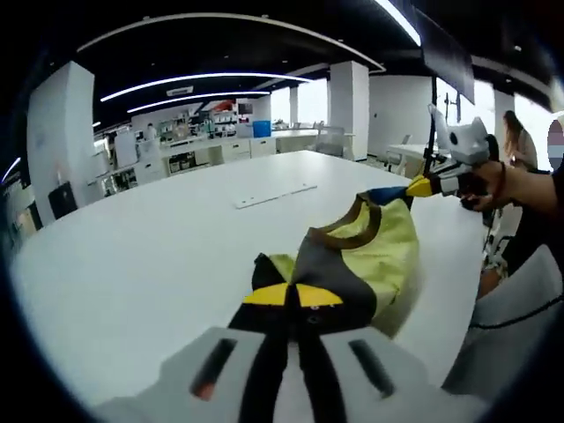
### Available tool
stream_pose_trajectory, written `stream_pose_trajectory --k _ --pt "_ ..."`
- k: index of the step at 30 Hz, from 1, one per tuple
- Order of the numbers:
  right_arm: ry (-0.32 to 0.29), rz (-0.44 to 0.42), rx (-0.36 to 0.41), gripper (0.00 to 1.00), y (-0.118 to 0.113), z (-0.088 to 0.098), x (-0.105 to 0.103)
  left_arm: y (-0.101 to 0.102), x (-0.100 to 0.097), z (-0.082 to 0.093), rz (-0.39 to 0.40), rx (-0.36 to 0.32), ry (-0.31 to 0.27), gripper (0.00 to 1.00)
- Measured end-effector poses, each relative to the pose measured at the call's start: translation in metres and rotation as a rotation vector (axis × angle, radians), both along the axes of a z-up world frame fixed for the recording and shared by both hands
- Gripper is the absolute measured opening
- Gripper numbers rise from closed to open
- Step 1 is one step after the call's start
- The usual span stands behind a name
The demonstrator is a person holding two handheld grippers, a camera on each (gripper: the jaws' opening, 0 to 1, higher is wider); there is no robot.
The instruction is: Fold the garment on the visible template until the final outline fits inside the template.
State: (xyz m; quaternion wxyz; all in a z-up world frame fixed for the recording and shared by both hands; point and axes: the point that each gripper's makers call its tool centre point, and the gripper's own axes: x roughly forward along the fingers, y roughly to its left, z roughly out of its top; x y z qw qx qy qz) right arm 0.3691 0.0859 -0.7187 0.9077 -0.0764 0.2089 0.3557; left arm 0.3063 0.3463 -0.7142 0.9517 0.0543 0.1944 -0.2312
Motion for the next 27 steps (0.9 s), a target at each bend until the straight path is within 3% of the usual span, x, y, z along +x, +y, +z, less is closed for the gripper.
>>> stream_pose_trajectory --k 11,22,27 --pt "-0.07 0.001 -0.022 0.0 0.002 0.025 0.032 0.015 0.039 0.035 0.081 -0.052 -0.086 0.0" --pt "-0.109 -0.051 -0.01 0.0 0.004 0.039 0.071 0.023 0.085 0.043 0.124 -0.081 -0.127 0.0" --pt "-0.105 -0.099 0.019 0.0 0.006 0.038 0.098 0.033 0.114 0.047 0.196 -0.122 -0.15 0.0"
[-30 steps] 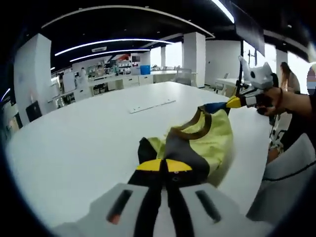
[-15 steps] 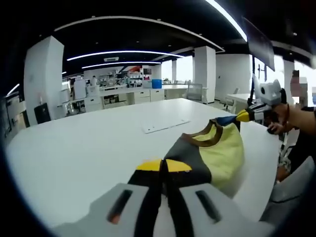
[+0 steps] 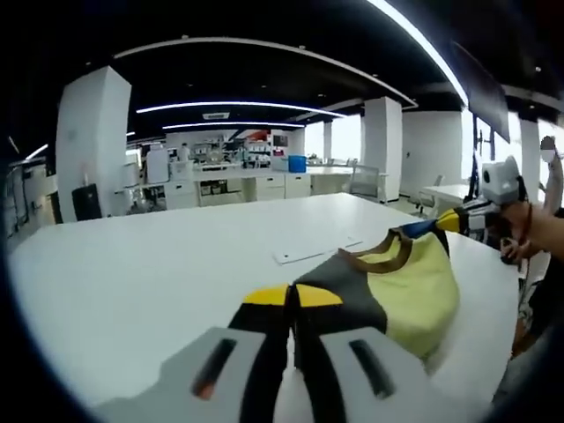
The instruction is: Fold the garment on the visible template until the final outline fits inside the template.
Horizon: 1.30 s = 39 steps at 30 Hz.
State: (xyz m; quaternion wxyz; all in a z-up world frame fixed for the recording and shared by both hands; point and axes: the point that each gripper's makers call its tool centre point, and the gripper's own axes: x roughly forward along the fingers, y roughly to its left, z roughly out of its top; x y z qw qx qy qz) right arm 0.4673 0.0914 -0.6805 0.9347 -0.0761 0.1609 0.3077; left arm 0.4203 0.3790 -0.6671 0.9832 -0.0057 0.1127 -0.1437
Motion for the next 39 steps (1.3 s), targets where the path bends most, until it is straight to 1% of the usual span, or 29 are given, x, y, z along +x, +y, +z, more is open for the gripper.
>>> stream_pose_trajectory --k 2,5,6,7,10,11,12,13,14,15,17,18,19,21,22,23,24,25,26,27,28,29,30,31,32,33,34,36,39 --pt "-0.001 -0.014 0.007 0.0 0.001 -0.001 0.009 0.006 0.013 -0.001 0.032 -0.033 -0.003 0.0" --pt "0.0 -0.032 0.019 0.0 0.004 -0.004 0.022 0.014 0.029 -0.009 0.083 -0.067 0.007 0.0" --pt "-0.001 -0.04 0.024 0.0 0.005 -0.006 0.029 0.017 0.036 -0.012 0.106 -0.096 0.012 0.0" --pt "0.0 -0.045 0.028 0.0 0.006 -0.007 0.034 0.019 0.04 -0.014 0.121 -0.104 0.007 0.0" --pt "0.007 -0.068 0.048 0.0 0.009 -0.013 0.052 0.023 0.053 -0.025 0.15 -0.116 0.021 0.0" --pt "0.009 -0.074 0.052 0.0 0.01 -0.015 0.056 0.028 0.059 -0.03 0.171 -0.128 0.036 0.0" --pt "0.023 -0.096 0.068 0.0 0.01 -0.019 0.061 0.029 0.063 -0.033 0.182 -0.149 0.045 0.0" --pt "0.032 -0.098 0.073 0.0 0.011 -0.022 0.065 0.028 0.067 -0.035 0.188 -0.198 0.042 0.0" --pt "0.032 -0.097 0.073 0.0 0.013 -0.024 0.067 0.029 0.07 -0.037 0.192 -0.204 0.04 0.0" --pt "0.033 -0.102 0.07 0.0 0.014 -0.029 0.072 0.032 0.077 -0.044 0.2 -0.195 0.05 0.0" --pt "0.045 -0.116 0.065 0.0 0.015 -0.037 0.078 0.035 0.083 -0.056 0.225 -0.181 0.077 0.0" --pt "0.056 -0.133 0.063 0.0 0.013 -0.044 0.084 0.035 0.084 -0.058 0.223 -0.182 0.077 0.0" --pt "0.065 -0.145 0.065 0.0 0.013 -0.049 0.088 0.038 0.09 -0.065 0.228 -0.178 0.083 0.0" --pt "0.084 -0.17 0.072 0.0 0.012 -0.062 0.095 0.038 0.098 -0.077 0.224 -0.15 0.098 0.0" --pt "0.088 -0.173 0.07 0.0 0.013 -0.067 0.096 0.038 0.101 -0.081 0.221 -0.139 0.106 0.0" --pt "0.106 -0.184 0.071 0.0 0.014 -0.076 0.099 0.036 0.101 -0.086 0.223 -0.129 0.112 0.0" --pt "0.107 -0.185 0.069 0.0 0.015 -0.081 0.104 0.036 0.103 -0.096 0.227 -0.133 0.138 0.0" --pt "0.112 -0.189 0.069 0.0 0.016 -0.086 0.107 0.034 0.104 -0.101 0.228 -0.143 0.15 0.0" --pt "0.13 -0.195 0.075 0.0 0.017 -0.096 0.116 0.034 0.107 -0.11 0.233 -0.144 0.164 0.0" --pt "0.146 -0.195 0.081 0.0 0.019 -0.106 0.119 0.041 0.11 -0.121 0.276 -0.142 0.203 0.0" --pt "0.148 -0.186 0.083 0.0 0.02 -0.11 0.117 0.042 0.112 -0.127 0.277 -0.109 0.211 0.0" --pt "0.18 -0.192 0.096 0.0 0.021 -0.119 0.117 0.041 0.114 -0.133 0.281 -0.102 0.221 0.0" --pt "0.199 -0.201 0.094 0.0 0.021 -0.125 0.117 0.039 0.113 -0.137 0.285 -0.122 0.24 0.0" --pt "0.203 -0.209 0.094 0.0 0.02 -0.13 0.119 0.037 0.113 -0.139 0.285 -0.134 0.242 0.0" --pt "0.216 -0.224 0.096 0.0 0.019 -0.134 0.119 0.038 0.114 -0.141 0.291 -0.133 0.238 0.0" --pt "0.23 -0.233 0.092 0.0 0.018 -0.138 0.119 0.039 0.115 -0.144 0.294 -0.129 0.249 0.0" --pt "0.234 -0.232 0.088 0.0 0.017 -0.14 0.118 0.04 0.115 -0.147 0.295 -0.129 0.26 0.0" --pt "0.254 -0.245 0.087 0.0 0.014 -0.148 0.12 0.041 0.114 -0.152 0.303 -0.152 0.269 0.0" --pt "0.264 -0.248 0.086 0.0 0.014 -0.152 0.123 0.041 0.111 -0.16 0.304 -0.153 0.289 0.0"
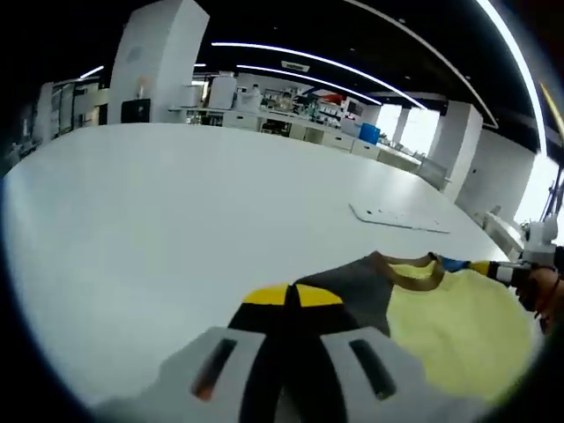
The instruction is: Fold the garment on the visible template until the final outline fits inside the template.
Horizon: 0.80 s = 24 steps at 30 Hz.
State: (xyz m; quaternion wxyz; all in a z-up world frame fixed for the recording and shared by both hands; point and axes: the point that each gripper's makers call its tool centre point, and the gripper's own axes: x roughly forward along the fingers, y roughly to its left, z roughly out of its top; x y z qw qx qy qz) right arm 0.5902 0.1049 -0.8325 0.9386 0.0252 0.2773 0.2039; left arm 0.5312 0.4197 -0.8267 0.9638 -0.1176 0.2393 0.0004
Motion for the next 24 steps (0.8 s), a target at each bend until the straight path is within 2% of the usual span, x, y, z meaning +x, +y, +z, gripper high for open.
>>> stream_pose_trajectory --k 3,6,10,12,14,18,21,24 --pt "0.005 0.005 0.003 0.0 0.002 0.0 -0.002 0.001 -0.002 -0.006 0.001 -0.005 0.017 0.0" --pt "0.057 -0.027 0.069 0.0 0.003 -0.004 -0.003 0.003 -0.001 -0.007 0.006 -0.011 0.021 0.0" --pt "0.045 -0.011 0.059 0.0 0.003 0.001 -0.004 0.001 -0.001 -0.004 0.004 0.006 0.023 0.0" --pt "0.039 -0.005 0.078 0.0 0.005 0.007 -0.004 0.0 -0.004 0.0 -0.005 0.02 0.019 0.01" --pt "0.025 0.001 0.102 0.1 0.009 0.017 -0.004 -0.001 -0.004 0.0 -0.017 0.021 0.011 0.08" --pt "-0.014 0.038 0.106 0.29 0.019 0.035 -0.013 -0.008 -0.013 0.016 -0.05 0.019 -0.029 0.2" --pt "-0.018 0.067 0.122 0.4 0.024 0.043 -0.018 -0.012 -0.024 0.024 -0.09 0.046 -0.043 0.28" --pt "-0.023 0.128 0.111 0.54 0.031 0.051 -0.031 -0.012 -0.03 0.028 -0.113 0.041 -0.056 0.36"
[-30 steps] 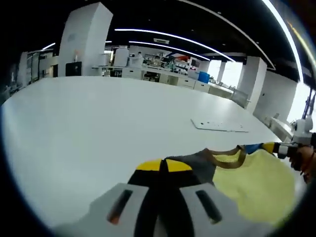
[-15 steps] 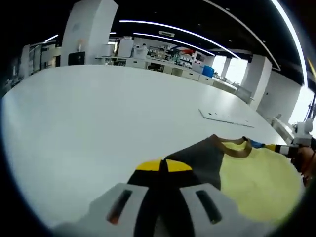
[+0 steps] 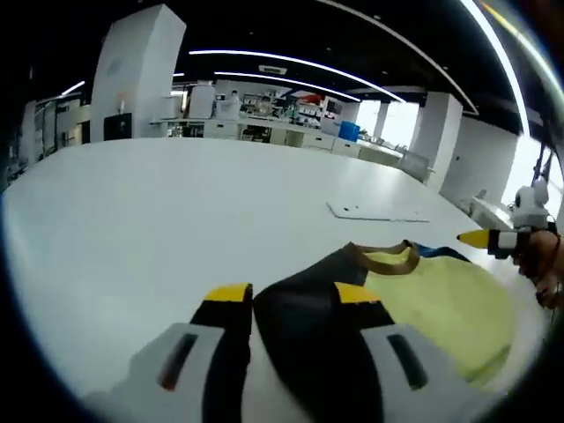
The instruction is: Fold the garment on the visible template until the final outline fits inside the template.
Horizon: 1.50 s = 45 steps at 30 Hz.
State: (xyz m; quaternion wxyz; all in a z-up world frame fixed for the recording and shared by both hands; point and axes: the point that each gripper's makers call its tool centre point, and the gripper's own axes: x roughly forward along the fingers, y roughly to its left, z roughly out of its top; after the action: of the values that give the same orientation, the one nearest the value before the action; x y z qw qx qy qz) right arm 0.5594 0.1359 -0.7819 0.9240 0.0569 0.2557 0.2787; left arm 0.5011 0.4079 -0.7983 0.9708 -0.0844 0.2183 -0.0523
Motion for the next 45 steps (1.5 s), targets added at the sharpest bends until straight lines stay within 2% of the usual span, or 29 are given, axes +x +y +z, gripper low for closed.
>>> stream_pose_trajectory --k 5,7,11,18,22,28,32,35,38,40,45 --pt "-0.004 0.09 -0.033 0.69 0.01 0.009 -0.024 0.003 -0.006 0.011 -0.057 0.013 -0.038 0.48" --pt "-0.013 0.122 -0.035 0.75 0.016 0.014 -0.037 -0.002 -0.016 0.018 -0.085 0.03 -0.055 0.55" --pt "-0.042 0.174 -0.058 0.86 0.021 0.021 -0.053 -0.004 -0.027 0.016 -0.147 0.086 -0.065 0.68" --pt "-0.069 0.22 -0.073 0.9 0.023 0.03 -0.088 -0.013 -0.061 0.014 -0.217 0.093 -0.059 0.8" --pt "-0.081 0.219 -0.064 0.9 0.024 0.036 -0.108 -0.015 -0.075 0.014 -0.237 0.064 -0.054 0.85" --pt "-0.088 0.232 -0.053 0.91 0.027 0.039 -0.131 -0.013 -0.09 0.01 -0.246 0.06 -0.038 0.85" --pt "-0.083 0.239 -0.066 0.89 0.03 0.032 -0.152 -0.013 -0.097 0.005 -0.247 0.054 -0.029 0.83" --pt "-0.058 0.235 -0.065 0.87 0.034 0.023 -0.172 -0.015 -0.103 -0.003 -0.249 0.062 -0.008 0.79" --pt "-0.039 0.236 -0.082 0.83 0.037 0.01 -0.183 -0.015 -0.106 -0.006 -0.244 0.062 -0.004 0.75" --pt "-0.035 0.234 -0.106 0.81 0.039 0.001 -0.188 -0.018 -0.107 -0.003 -0.238 0.049 -0.029 0.73" --pt "-0.026 0.216 -0.142 0.71 0.04 -0.018 -0.191 -0.024 -0.108 -0.008 -0.24 0.063 -0.016 0.66"
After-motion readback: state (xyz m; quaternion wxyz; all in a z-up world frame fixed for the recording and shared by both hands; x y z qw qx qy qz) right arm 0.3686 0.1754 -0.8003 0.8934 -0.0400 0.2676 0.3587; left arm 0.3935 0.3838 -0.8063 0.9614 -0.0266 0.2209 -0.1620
